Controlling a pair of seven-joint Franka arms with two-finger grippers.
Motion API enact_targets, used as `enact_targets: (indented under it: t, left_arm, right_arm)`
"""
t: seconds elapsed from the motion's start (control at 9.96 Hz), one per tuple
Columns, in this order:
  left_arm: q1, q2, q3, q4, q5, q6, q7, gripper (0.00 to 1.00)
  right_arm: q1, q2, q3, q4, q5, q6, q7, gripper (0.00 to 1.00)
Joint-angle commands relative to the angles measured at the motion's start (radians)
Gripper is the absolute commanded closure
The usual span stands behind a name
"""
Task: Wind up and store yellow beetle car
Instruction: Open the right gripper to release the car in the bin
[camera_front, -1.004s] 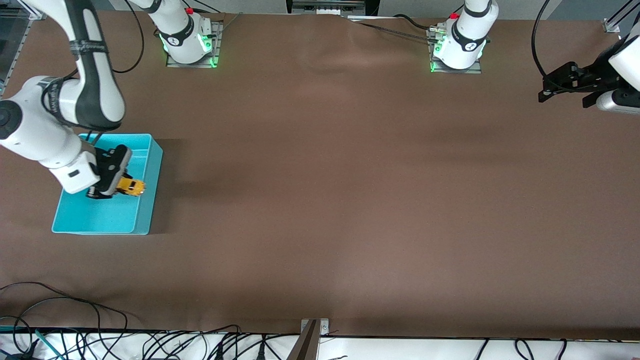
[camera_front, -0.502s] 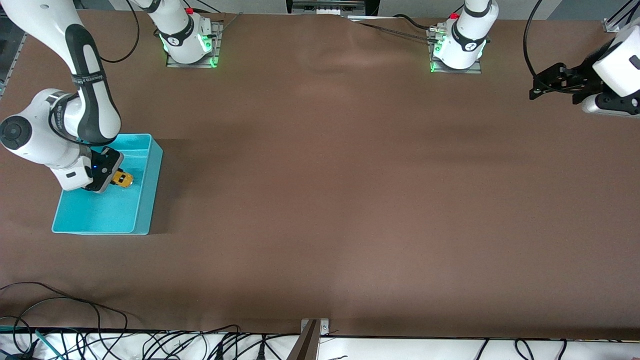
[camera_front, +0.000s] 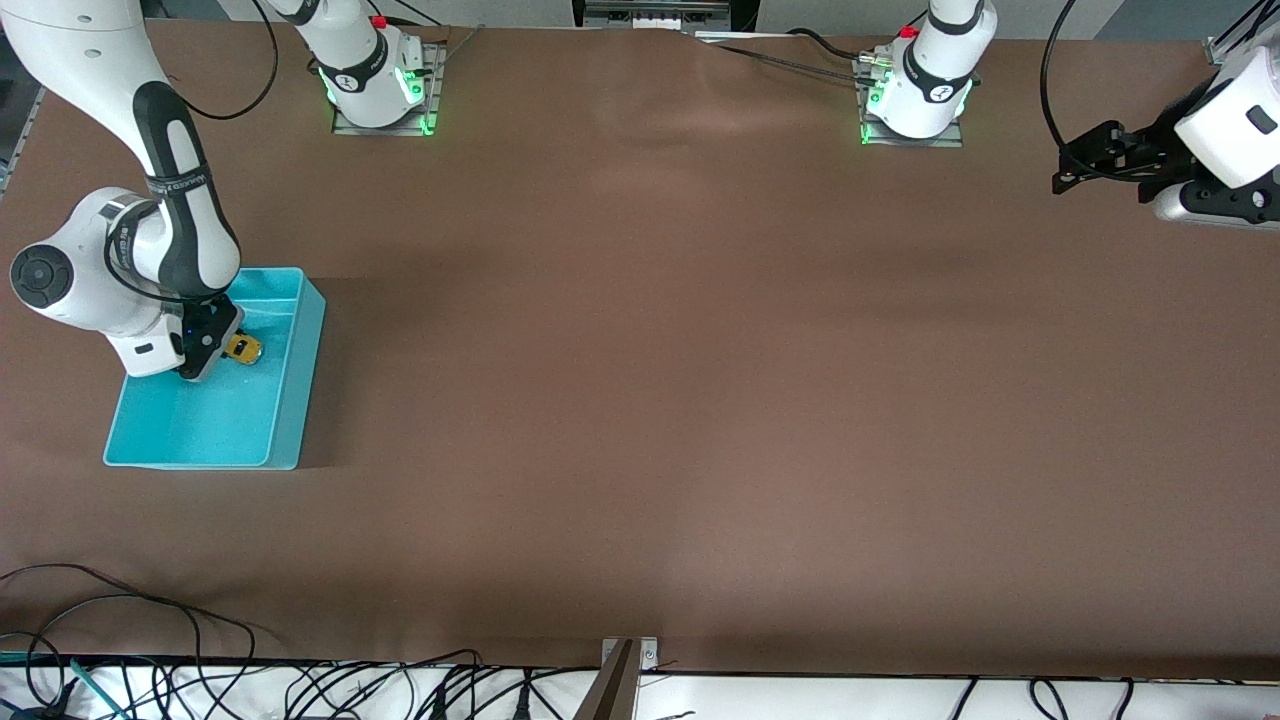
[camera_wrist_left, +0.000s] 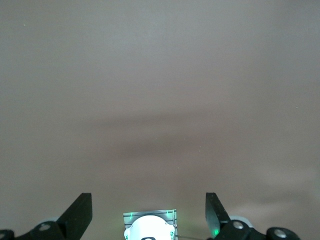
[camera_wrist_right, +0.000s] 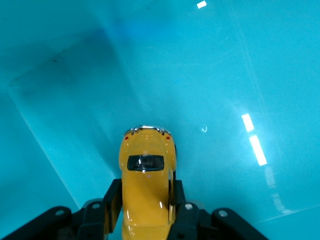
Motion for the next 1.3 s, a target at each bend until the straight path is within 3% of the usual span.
enact_targets:
  t: [0.0,0.1,0.2,0.3,0.4,0.7,1.0,1.2]
  left_arm:
    - [0.003,-0.015,-0.006,-0.010,0.019,0.002,-0.009,0.00]
    - [0.003,-0.015,-0.006,-0.009,0.019,0.019,-0.009,0.00]
    - [0.004,-0.015,-0.005,-0.013,0.020,0.043,-0.009,0.00]
    - [0.004,-0.014,-0.006,-0.016,0.077,0.063,-0.011,0.00]
    - [0.001,-0.006,-0.013,-0.013,0.120,0.094,-0.011,0.00]
    - [0.006,0.003,-0.010,-0.011,0.120,0.123,-0.011,0.00]
    - [0.006,0.005,-0.010,-0.009,0.117,0.123,-0.014,0.00]
    - [0.008,0.005,-0.008,-0.011,0.112,0.122,-0.014,0.00]
  right_arm:
    - [-0.009,0.003,0.007,-0.003,0.017,0.012,0.003,1.00]
    - [-0.009,0.001,0.007,-0.003,0.017,0.010,0.001,0.89]
    - [-0.009,0.001,0.007,-0.002,0.017,0.010,0.001,0.45]
    - [-0.008,-0.002,0.008,0.005,0.017,0.009,0.004,0.12]
    - [-0.006,-0.013,0.010,0.011,0.043,0.003,0.006,0.03]
    - [0.008,-0.089,0.013,0.089,0.074,-0.025,0.057,0.01]
    - [0.032,-0.132,0.013,0.278,0.072,-0.324,0.324,0.01]
    - [0.073,-0.155,0.013,0.354,0.057,-0.432,0.543,0.00]
